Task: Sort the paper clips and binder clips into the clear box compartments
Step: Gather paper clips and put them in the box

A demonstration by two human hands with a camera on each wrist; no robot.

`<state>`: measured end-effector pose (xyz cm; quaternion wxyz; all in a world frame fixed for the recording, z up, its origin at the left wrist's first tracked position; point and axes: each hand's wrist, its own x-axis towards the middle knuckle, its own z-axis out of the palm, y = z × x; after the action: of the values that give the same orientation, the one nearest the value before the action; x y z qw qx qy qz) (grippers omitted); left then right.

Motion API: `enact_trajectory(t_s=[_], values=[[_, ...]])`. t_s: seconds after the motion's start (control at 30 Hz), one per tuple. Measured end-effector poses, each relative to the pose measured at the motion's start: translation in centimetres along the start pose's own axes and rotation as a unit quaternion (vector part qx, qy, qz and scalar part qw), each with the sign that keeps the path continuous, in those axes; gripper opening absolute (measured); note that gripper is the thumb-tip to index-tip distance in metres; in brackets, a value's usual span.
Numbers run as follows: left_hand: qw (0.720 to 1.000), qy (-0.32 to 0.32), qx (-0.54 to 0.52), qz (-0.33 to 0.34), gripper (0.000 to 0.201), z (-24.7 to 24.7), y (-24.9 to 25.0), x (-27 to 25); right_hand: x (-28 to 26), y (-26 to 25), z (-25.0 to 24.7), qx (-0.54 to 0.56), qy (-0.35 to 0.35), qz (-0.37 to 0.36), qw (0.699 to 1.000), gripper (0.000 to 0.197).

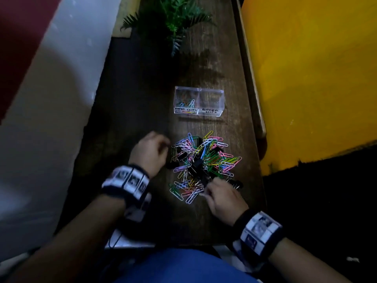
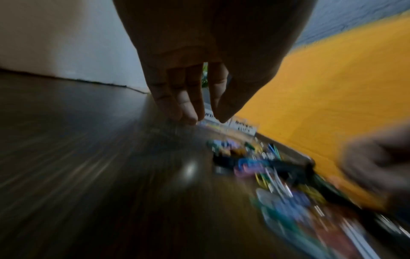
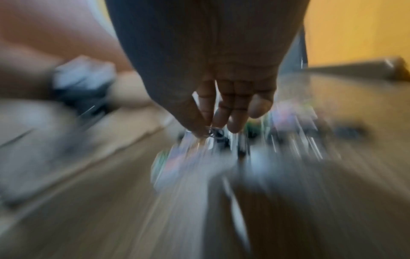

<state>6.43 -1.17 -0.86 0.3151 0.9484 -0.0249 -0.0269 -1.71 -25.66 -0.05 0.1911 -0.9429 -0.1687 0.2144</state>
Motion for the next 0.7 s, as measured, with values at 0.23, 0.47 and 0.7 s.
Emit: enact_trajectory(t_s=[0.23, 0.47, 0.7], values=[[0.995, -0.069, 0.022, 0.066, 0.03, 4.1, -3.6, -12.6, 11.0, -1.3, -8.9, 0.077, 0.151, -0.002, 0.985, 0.014], [0.989, -0.065, 0.05, 0.12, 0.042, 4.8, -2.7, -15.5, 19.2, -2.3, -12.7, 0.006, 0.147, 0.037, 0.988, 0.023], [0.977, -0.109, 0.086, 0.163, 0.046, 5.9, -1.7, -14.1, 20.9, -2.5, -12.1, -0.091, 0.043, 0.039, 0.994, 0.051]])
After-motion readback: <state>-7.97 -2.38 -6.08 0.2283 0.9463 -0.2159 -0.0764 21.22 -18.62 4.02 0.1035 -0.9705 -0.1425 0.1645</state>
